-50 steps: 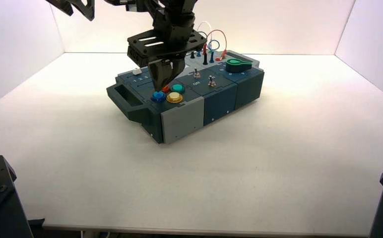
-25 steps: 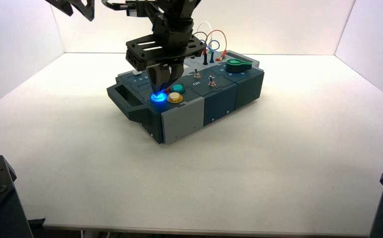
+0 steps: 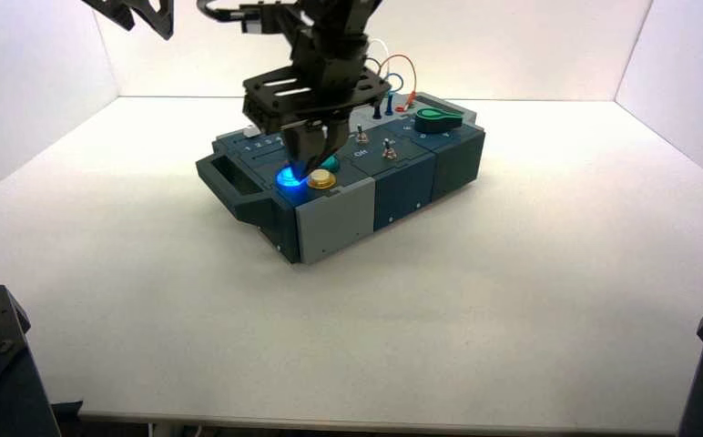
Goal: Push the blue button with the right gripper.
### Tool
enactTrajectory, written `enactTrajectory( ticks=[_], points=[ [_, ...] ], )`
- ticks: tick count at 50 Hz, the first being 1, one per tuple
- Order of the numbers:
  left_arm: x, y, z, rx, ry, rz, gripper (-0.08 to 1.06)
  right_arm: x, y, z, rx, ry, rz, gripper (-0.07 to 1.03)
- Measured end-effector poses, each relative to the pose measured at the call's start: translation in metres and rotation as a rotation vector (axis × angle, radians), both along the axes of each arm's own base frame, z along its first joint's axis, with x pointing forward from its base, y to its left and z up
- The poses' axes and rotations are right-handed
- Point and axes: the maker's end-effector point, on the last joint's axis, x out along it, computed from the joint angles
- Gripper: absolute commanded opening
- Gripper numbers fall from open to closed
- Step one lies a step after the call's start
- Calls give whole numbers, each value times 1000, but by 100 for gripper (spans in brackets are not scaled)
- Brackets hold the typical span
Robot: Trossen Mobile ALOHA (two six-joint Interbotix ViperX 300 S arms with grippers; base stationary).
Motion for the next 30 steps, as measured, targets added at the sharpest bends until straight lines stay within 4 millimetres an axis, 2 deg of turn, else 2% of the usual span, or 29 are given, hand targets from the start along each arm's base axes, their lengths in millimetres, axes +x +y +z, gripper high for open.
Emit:
enactTrajectory(
  ticks=[6, 10, 21, 24, 30],
  points=[
    [1, 0, -1, 1, 3, 0, 71, -3, -6, 23, 34, -35, 9, -1],
    [0, 0, -2, 0, 6, 1, 71, -7, -9, 35, 51, -50, 12, 6],
    [0, 0, -2, 0, 6, 1, 71, -23, -28, 91, 147, -133, 17, 21],
    [0, -1, -2, 0, 6, -1, 71, -31, -38, 111, 179, -158, 18, 29],
    [0, -2, -3, 1, 11, -6, 71, -46, -56, 137, 222, -191, 19, 52]
  ],
)
